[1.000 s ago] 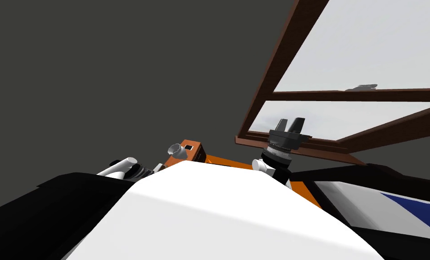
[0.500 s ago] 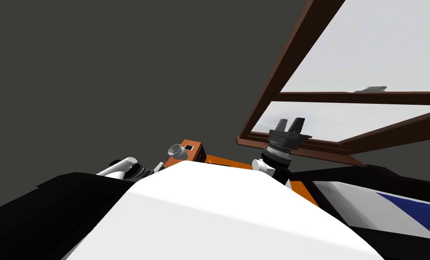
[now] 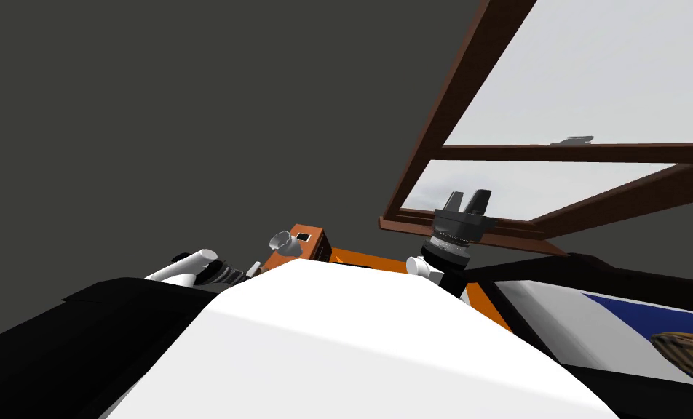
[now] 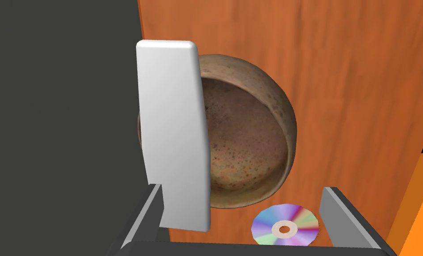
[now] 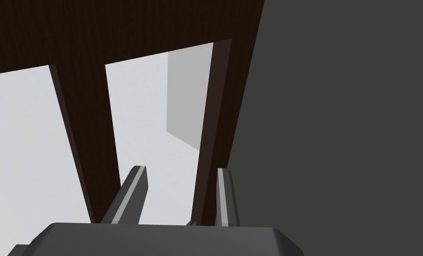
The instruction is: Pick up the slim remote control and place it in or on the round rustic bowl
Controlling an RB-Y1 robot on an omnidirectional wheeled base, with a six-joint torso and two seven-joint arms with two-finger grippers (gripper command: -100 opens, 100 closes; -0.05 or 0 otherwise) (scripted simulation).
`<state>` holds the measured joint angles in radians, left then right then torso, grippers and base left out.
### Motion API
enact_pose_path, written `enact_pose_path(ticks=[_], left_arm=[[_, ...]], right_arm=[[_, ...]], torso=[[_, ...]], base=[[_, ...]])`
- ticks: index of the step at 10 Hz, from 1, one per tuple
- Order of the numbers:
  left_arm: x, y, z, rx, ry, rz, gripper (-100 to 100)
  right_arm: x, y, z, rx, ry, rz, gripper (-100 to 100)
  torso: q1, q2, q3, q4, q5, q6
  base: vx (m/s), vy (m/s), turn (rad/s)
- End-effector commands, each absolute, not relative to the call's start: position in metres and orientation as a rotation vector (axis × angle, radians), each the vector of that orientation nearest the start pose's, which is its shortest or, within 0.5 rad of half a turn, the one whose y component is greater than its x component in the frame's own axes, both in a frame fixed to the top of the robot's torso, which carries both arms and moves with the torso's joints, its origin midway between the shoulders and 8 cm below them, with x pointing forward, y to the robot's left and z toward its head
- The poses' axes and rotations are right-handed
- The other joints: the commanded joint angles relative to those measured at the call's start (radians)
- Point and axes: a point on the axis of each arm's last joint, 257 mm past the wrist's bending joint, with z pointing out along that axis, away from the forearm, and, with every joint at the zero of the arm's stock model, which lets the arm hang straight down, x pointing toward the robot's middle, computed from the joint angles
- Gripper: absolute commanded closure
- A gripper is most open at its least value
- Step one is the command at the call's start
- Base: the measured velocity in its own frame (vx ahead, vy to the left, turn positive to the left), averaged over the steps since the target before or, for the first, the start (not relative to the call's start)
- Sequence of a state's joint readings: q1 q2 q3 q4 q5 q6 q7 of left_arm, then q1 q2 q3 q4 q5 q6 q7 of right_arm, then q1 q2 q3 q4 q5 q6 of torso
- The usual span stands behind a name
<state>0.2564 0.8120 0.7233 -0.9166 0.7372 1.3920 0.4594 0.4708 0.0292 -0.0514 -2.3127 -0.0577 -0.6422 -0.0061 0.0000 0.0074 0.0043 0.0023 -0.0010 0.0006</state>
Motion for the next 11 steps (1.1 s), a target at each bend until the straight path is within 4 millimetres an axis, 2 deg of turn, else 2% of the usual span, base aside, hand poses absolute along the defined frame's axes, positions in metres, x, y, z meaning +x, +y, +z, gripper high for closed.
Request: enact_pose_path(ticks=[1, 4, 5, 6, 11], left_arm=[[0.066, 0.669, -0.405, -3.118, 0.088, 0.052, -100], [0.076, 0.671, -0.384, -3.120, 0.047, 0.057, -100], [0.074, 0.672, -0.388, -3.117, 0.058, 0.054, -100], [0.075, 0.671, -0.387, -3.119, 0.053, 0.056, 0], [0.074, 0.671, -0.387, -3.119, 0.053, 0.056, 0]], right_arm=[[0.306, -0.296, 0.072, 0.542, 0.408, 1.338, 0], [0.306, -0.296, 0.072, 0.542, 0.408, 1.338, 0], [0.306, -0.296, 0.072, 0.542, 0.408, 1.338, 0], [0.306, -0.296, 0.072, 0.542, 0.408, 1.338, 0], [0.306, -0.296, 0.072, 0.542, 0.408, 1.338, 0]], torso=[[0.000, 0.000, 0.000, 0.000, 0.000, 0.000], [-0.001, 0.000, 0.000, 0.000, 0.000, 0.000], [-0.001, -0.001, 0.000, 0.000, 0.000, 0.000], [0.000, -0.003, -0.002, -0.001, 0.000, -0.001], [0.001, -0.007, -0.004, -0.001, 0.000, 0.000]], base=[[-0.117, -0.011, -0.097], [-0.101, -0.018, -0.095], [-0.035, -0.010, -0.011], [-0.007, -0.002, 0.003], [0.000, 0.000, 0.000]])
